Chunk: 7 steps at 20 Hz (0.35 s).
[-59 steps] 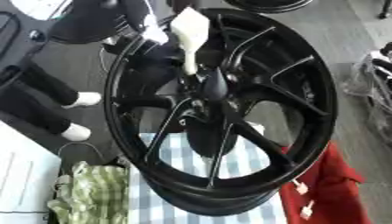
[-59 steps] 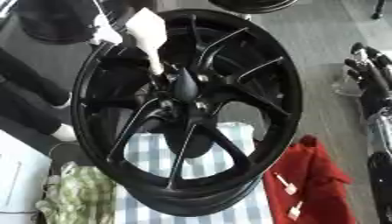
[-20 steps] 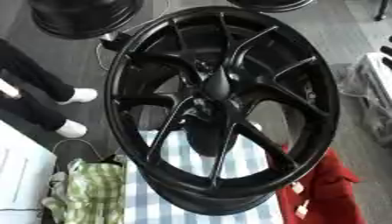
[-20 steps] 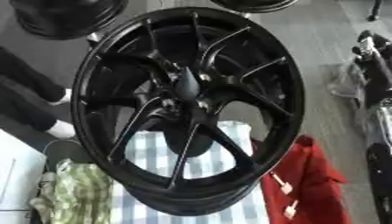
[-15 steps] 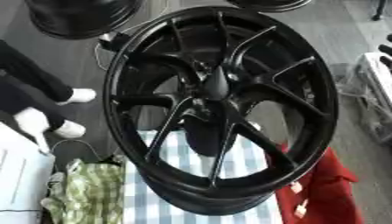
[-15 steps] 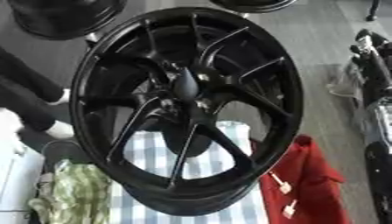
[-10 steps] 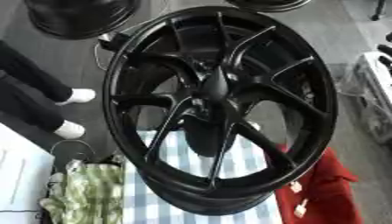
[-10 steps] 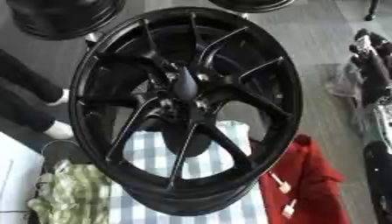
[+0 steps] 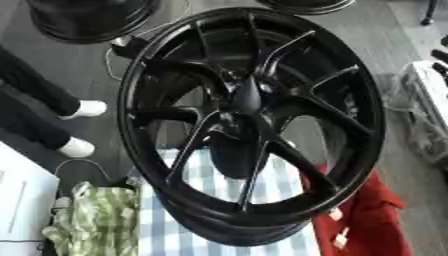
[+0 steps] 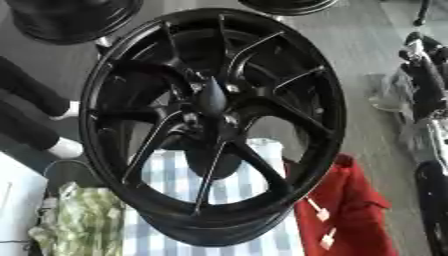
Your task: Pull the pin out of the wheel hub.
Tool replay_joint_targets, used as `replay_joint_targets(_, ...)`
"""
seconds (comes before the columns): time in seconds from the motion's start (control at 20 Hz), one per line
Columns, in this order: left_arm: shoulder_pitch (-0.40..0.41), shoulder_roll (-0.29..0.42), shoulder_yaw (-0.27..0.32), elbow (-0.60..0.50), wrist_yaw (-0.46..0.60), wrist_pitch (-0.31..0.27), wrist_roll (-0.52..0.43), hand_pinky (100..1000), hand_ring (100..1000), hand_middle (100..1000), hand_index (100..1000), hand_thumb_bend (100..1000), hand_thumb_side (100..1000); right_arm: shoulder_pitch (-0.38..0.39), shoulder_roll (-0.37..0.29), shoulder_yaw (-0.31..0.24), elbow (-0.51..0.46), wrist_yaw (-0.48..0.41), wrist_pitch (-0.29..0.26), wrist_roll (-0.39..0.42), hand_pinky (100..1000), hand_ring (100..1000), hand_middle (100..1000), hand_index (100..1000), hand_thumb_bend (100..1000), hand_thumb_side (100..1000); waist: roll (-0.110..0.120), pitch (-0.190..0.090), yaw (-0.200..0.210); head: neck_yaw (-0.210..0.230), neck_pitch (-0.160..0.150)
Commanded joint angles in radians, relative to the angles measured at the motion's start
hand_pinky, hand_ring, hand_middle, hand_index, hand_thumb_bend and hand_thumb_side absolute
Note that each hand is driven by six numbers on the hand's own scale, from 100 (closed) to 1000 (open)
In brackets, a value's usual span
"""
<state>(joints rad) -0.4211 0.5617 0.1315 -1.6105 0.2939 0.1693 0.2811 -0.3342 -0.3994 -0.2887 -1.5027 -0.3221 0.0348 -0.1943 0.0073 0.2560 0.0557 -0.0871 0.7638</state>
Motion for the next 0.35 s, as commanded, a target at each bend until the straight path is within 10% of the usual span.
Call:
replay_joint_targets(0.05, -0.010, -0.050, -0.022, -0.035, 0.091, -0.010, 0.138, 689, 754, 713, 770, 266, 717, -0.013, -0.014, -0.003, -0.025, -0.009, -0.001, -0.003, 929, 838, 814, 799, 165, 450, -0.004, -0.010, -0.003, 0.007, -0.002)
replay_joint_targets(0.35, -0.026, -0.109, -0.048, -0.009, 0.109, -0.036, 0.196, 690, 756, 717, 768, 288, 731, -0.014, -0.008, -0.003, -0.029, -0.013, -0.006, -0.010, 929, 837, 813, 799, 162, 447, -0.011, -0.006, -0.004, 0.015, -0.001)
